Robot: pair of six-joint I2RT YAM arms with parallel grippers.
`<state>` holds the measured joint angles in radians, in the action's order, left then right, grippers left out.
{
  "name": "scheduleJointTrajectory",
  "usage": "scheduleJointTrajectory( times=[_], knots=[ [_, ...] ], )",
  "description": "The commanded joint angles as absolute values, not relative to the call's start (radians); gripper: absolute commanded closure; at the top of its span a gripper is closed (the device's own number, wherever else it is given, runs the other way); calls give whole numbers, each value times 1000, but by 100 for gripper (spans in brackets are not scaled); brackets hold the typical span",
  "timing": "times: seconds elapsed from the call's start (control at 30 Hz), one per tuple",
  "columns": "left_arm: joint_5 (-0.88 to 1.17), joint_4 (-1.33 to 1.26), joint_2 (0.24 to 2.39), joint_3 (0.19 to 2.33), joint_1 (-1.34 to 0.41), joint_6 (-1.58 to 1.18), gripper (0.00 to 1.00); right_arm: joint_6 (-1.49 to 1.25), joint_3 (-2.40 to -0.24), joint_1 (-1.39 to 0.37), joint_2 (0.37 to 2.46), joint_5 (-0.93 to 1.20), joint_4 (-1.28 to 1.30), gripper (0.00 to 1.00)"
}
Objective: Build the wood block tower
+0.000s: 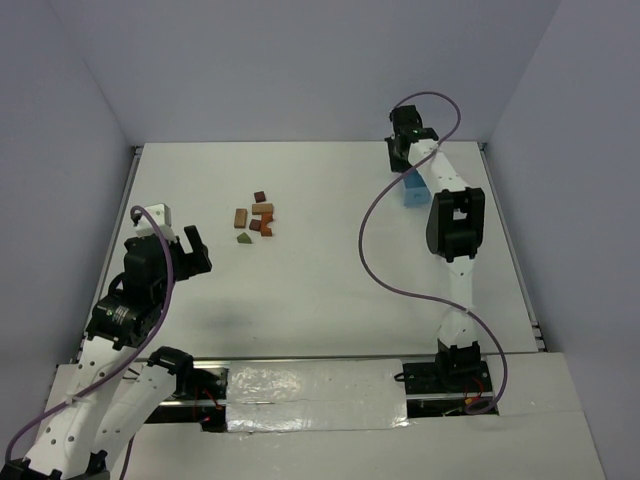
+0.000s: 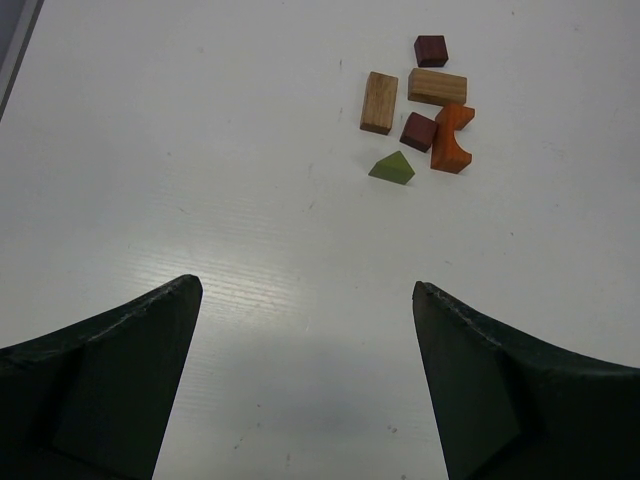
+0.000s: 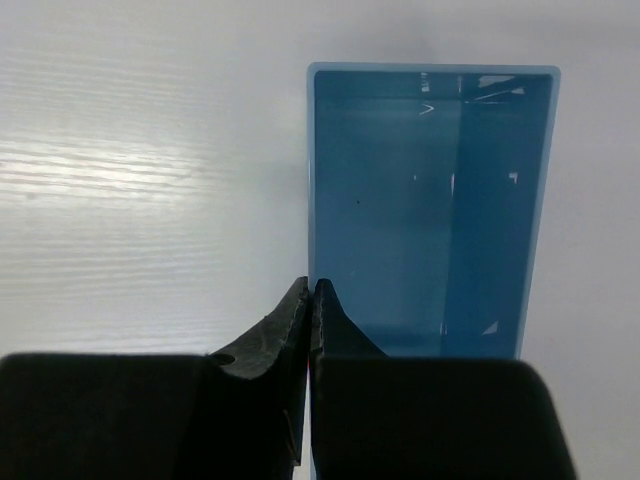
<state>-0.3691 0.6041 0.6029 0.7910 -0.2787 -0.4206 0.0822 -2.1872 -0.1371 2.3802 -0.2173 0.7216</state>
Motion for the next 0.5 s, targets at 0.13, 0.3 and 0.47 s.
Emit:
scheduleJointTrajectory(
  times=[0.13,0.3,0.47],
  knots=[
    [-368,561,609,799,-284,-402,0,-97,-2217,-167,2391,-123,646,95],
    [-365,560,601,799,-284,-402,0,-133,-2237,-169,2398,-141,673,64],
    [-362,560,603,798,-284,-402,0,-182,-2188,-176,2266,-114,670,4]
  ],
)
